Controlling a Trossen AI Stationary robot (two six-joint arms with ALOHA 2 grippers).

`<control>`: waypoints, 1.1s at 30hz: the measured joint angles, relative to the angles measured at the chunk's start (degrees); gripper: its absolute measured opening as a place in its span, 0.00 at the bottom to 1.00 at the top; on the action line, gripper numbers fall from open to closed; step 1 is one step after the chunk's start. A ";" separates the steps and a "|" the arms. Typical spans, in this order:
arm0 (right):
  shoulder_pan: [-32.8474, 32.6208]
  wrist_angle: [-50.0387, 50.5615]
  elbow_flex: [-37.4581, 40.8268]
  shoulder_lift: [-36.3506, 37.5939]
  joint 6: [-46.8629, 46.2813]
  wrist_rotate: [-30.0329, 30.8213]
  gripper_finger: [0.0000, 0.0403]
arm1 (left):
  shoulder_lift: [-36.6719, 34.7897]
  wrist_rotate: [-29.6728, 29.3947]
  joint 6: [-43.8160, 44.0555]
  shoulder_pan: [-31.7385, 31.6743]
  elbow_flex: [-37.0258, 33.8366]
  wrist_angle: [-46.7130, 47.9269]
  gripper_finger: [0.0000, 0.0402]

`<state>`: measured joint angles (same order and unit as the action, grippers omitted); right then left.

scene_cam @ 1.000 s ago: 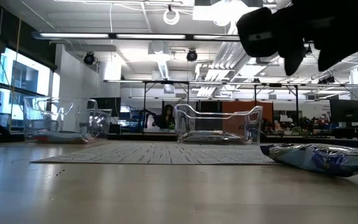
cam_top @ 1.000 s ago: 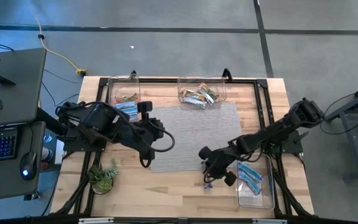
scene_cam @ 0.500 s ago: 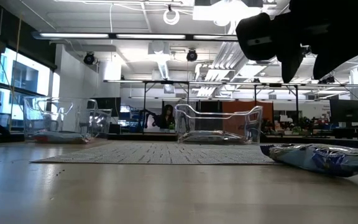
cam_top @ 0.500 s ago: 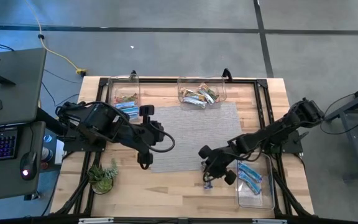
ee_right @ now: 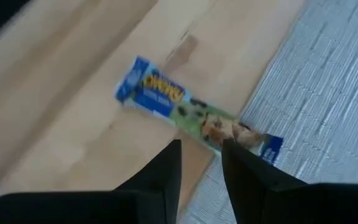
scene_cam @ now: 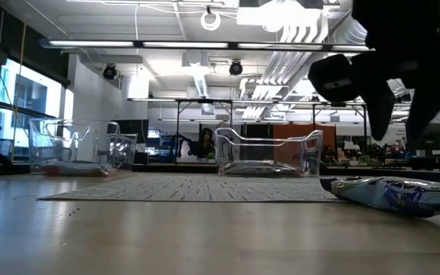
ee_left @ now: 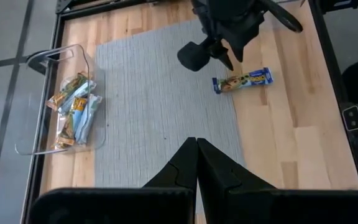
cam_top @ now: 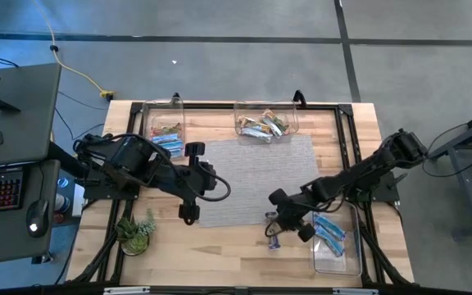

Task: Pick and place Granola Bars by type
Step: Put the blue granola bar into the bottom transparent bin

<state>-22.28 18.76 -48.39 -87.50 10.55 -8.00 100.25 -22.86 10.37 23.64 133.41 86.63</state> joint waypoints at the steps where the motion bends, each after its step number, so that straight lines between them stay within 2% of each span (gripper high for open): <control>1: 0.00 -0.37 0.49 0.00 2.25 0.49 0.24 | 0.00 0.00 0.00 0.00 0.01 -0.02 0.00; 5: 0.00 -5.49 2.35 0.00 8.81 3.03 0.24 | 0.00 -0.01 0.00 0.00 0.00 -0.02 0.00; 10: 0.15 -4.77 2.39 0.00 7.81 4.46 0.24 | 0.00 -0.01 0.00 0.00 -0.01 -0.02 0.00; 13: 0.15 -8.31 2.30 0.00 8.14 4.34 0.25 | 0.00 -0.03 0.00 0.00 -0.01 -0.02 0.00; 17: 0.18 -10.83 0.64 0.00 7.97 0.32 0.27 | 0.00 -0.03 0.00 0.00 0.01 -0.04 0.00; 26: 0.26 -8.63 -0.21 0.00 6.05 -5.82 0.44 | 0.00 -0.03 0.00 0.00 0.01 -0.02 0.00; 33: 0.79 -8.58 -0.22 -7.24 11.75 -10.24 0.46 | 0.00 -0.06 0.00 0.00 0.01 -0.09 0.00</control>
<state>-21.50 10.18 -48.61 -94.75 22.29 -18.24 100.25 -22.92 10.37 23.64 133.43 86.54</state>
